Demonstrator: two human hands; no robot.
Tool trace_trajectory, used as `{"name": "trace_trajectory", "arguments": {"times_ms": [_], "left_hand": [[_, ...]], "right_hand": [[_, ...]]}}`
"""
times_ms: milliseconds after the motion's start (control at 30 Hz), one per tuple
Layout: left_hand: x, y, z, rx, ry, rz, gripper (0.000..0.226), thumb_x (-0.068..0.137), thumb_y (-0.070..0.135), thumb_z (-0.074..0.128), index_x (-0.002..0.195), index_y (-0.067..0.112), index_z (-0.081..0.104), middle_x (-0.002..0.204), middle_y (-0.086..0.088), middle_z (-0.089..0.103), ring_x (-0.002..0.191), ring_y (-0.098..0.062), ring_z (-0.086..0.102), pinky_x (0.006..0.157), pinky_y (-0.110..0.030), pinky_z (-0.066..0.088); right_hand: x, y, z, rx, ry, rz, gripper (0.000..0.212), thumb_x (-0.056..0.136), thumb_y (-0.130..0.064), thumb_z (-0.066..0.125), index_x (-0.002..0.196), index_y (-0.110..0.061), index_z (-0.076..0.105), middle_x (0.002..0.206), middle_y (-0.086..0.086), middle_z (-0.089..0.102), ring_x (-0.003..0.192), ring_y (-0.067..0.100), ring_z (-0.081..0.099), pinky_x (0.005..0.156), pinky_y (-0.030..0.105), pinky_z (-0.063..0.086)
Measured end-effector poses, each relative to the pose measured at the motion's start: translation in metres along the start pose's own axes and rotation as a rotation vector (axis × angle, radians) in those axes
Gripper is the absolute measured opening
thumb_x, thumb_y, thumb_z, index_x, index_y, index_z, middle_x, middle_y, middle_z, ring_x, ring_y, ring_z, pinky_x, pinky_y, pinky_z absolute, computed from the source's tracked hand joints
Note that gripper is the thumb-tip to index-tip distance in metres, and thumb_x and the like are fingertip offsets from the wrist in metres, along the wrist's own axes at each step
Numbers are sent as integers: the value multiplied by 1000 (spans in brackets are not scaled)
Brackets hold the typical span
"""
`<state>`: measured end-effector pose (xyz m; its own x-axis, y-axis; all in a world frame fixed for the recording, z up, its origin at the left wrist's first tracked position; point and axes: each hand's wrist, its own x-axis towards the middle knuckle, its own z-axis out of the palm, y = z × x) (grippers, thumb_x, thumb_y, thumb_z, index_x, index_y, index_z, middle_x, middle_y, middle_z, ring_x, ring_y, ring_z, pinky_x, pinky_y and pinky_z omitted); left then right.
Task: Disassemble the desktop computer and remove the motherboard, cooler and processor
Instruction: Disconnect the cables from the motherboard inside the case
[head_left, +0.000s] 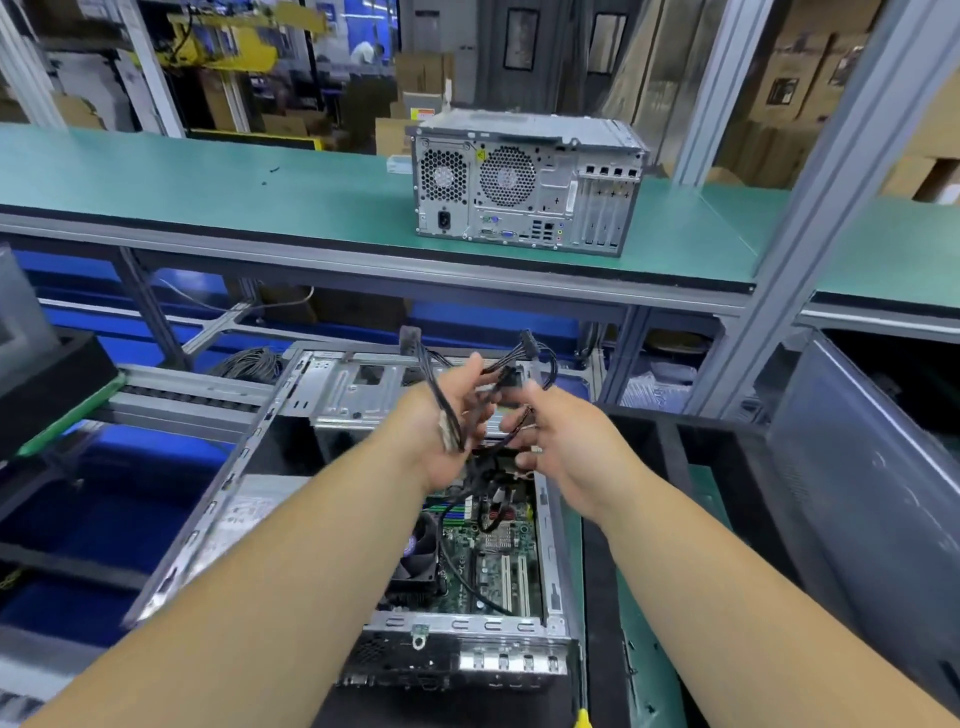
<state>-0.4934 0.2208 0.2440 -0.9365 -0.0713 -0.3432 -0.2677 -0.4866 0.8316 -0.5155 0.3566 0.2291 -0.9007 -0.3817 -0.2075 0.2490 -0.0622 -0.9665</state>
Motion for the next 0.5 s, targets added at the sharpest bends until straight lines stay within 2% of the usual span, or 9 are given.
{"name": "trace_trajectory", "arguments": {"times_ms": [67,133,233,267,333,400,500], "left_hand": [[0,-12,22,-45,-57,-44,41,100,41,45,87,12,70,75,-5,58,60,-18,52,61,-30,42],[2,-26,38,2,-78,-10,37,99,40,47,95,9,68,78,-8,65,60,-21,59,57,-30,47],[3,-43,57,192,-140,130,31,98,31,53,100,6,70,82,-14,64,63,-23,57,56,-28,45],[2,-46,62,246,-173,162,24,97,29,56,90,14,74,79,-11,64,64,-22,56,57,-28,45],[2,-47,68,345,-201,202,25,93,28,63,73,25,76,72,1,69,69,-17,63,63,-25,50],[4,-46,69,441,-150,209,13,88,36,69,83,26,76,83,7,74,84,-11,69,74,-25,49],[12,-45,55,667,-50,222,17,86,41,70,102,34,68,102,13,67,96,-2,60,73,-22,41]], "right_hand": [[-3,2,-6,-50,21,-20,20,101,-26,52,106,-10,61,92,9,61,75,20,52,61,28,43],[-7,5,-16,-70,27,-57,23,99,-21,55,115,-6,60,94,7,67,77,20,57,65,29,46],[-13,10,-35,-42,75,-123,20,96,-10,55,112,-7,65,69,-8,67,60,6,58,58,21,47],[-14,11,-42,-17,102,-135,22,95,-5,53,113,-5,66,67,-9,66,56,3,55,56,19,45],[-14,11,-58,-2,163,-142,28,95,1,49,116,-5,66,81,-1,71,59,3,57,55,18,45],[-10,11,-79,-17,238,-141,22,96,2,48,110,-3,64,94,10,70,69,9,61,54,19,46],[0,13,-115,13,437,-122,13,97,2,50,95,-6,59,79,9,64,66,13,60,53,19,48]]}}
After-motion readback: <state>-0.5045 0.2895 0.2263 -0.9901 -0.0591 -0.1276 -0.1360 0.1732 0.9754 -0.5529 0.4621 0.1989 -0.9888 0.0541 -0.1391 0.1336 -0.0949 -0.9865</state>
